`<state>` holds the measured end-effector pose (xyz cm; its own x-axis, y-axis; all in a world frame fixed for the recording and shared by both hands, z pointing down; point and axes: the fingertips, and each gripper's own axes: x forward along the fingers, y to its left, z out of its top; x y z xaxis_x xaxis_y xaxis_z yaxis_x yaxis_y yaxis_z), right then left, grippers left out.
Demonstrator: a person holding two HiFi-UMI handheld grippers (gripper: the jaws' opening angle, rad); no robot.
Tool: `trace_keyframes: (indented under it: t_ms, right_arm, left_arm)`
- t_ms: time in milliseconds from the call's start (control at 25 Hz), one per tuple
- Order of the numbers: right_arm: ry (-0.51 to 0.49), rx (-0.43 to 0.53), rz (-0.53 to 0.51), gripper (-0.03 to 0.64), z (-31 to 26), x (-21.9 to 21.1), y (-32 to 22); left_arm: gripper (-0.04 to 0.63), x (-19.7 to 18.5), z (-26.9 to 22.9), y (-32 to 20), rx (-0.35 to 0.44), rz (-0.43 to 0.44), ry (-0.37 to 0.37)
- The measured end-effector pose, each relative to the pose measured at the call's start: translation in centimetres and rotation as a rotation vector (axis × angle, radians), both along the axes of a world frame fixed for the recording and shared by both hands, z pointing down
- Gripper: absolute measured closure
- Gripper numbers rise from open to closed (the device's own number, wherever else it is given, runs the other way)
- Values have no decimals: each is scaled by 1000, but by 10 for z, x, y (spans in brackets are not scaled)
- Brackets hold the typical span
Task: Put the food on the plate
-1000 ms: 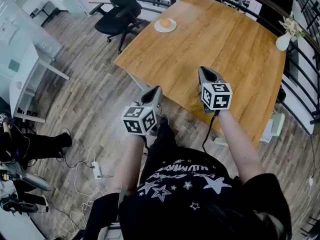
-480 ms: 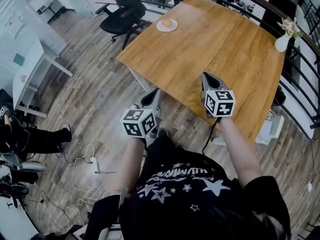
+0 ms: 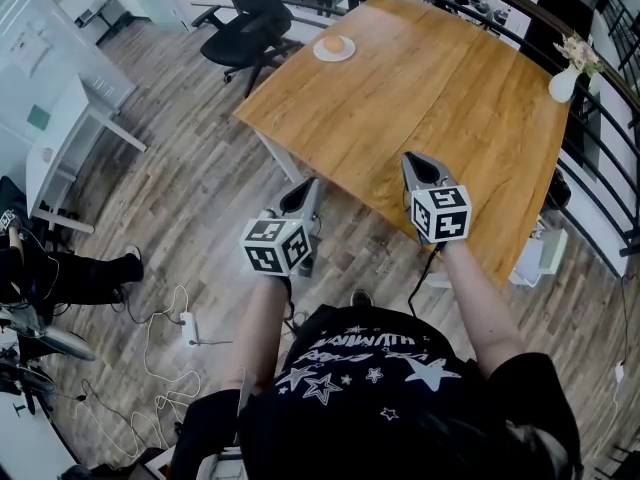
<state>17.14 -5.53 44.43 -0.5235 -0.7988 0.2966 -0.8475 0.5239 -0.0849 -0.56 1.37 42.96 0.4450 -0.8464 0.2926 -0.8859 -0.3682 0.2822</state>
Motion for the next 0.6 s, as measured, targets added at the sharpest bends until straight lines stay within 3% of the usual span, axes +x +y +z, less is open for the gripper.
trace_keyframes:
  t_ms: [600]
  right_arm:
    - [1, -18, 1, 617, 0, -13, 87]
  left_arm:
    - [594, -28, 15, 97, -48, -24, 23]
